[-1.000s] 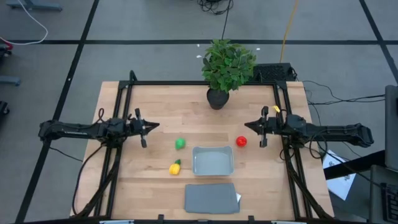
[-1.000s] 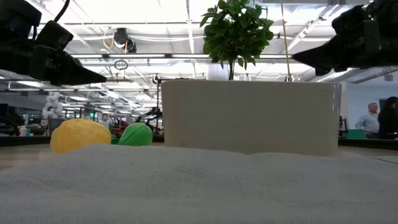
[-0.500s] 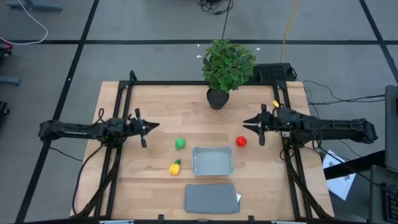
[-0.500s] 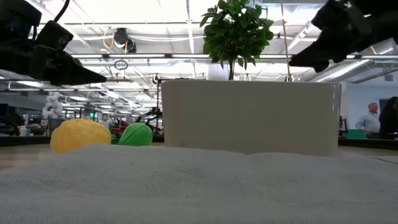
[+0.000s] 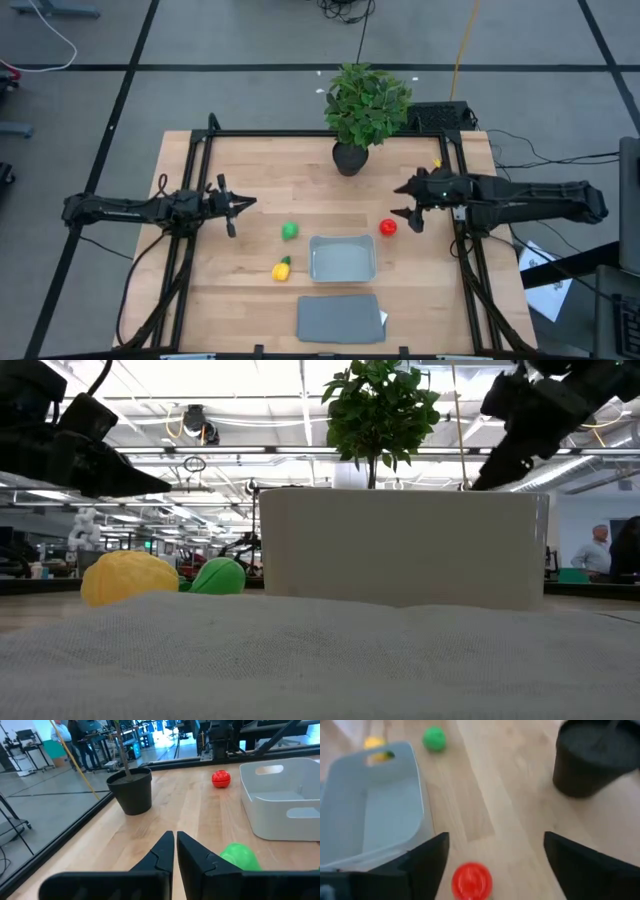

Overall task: Pick and placing Produce into tupperware
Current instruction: Put the tomato into the gray bin

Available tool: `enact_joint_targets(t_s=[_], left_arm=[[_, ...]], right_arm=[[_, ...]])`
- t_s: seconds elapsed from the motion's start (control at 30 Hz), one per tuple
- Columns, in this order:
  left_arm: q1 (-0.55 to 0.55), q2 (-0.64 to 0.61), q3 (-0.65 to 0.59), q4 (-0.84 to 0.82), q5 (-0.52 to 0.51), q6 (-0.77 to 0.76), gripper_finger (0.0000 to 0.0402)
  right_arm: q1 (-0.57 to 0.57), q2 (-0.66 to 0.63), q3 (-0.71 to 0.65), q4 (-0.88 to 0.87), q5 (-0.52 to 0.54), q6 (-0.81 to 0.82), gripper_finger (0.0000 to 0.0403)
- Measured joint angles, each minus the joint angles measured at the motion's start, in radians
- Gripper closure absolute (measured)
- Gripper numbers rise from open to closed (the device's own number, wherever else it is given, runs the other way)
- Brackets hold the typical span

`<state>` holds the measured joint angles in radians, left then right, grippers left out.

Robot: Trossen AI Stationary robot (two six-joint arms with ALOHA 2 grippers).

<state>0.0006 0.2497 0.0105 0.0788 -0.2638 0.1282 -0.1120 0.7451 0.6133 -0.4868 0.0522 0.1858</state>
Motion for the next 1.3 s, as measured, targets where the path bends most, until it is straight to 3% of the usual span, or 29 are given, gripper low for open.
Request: enact_joint_targets(t_s=[0.1,0.23,0.53,1.3], left_arm=[[0.000,0.000,0.000,0.000,0.000,-0.007,0.0376],[0.000,0.000,0.000,0.000,0.000,-0.017,0.0376],[0.000,0.000,0.000,0.000,0.000,-0.037,0.0376],[0.000,0.000,0.000,-0.002,0.000,-0.055,0.0376]], right_arm=[[0.000,0.035,0.004,-0.029,-0.017,0.024,0.0049],[0.000,0.086,0.004,-0.025,-0.129,0.049,0.0022],[-0.007,0.241,0.040,-0.079,-0.284,0.063,0.0006],[-0.046,0.449,0.093,-0.087,-0.258,-0.039,0.0006]])
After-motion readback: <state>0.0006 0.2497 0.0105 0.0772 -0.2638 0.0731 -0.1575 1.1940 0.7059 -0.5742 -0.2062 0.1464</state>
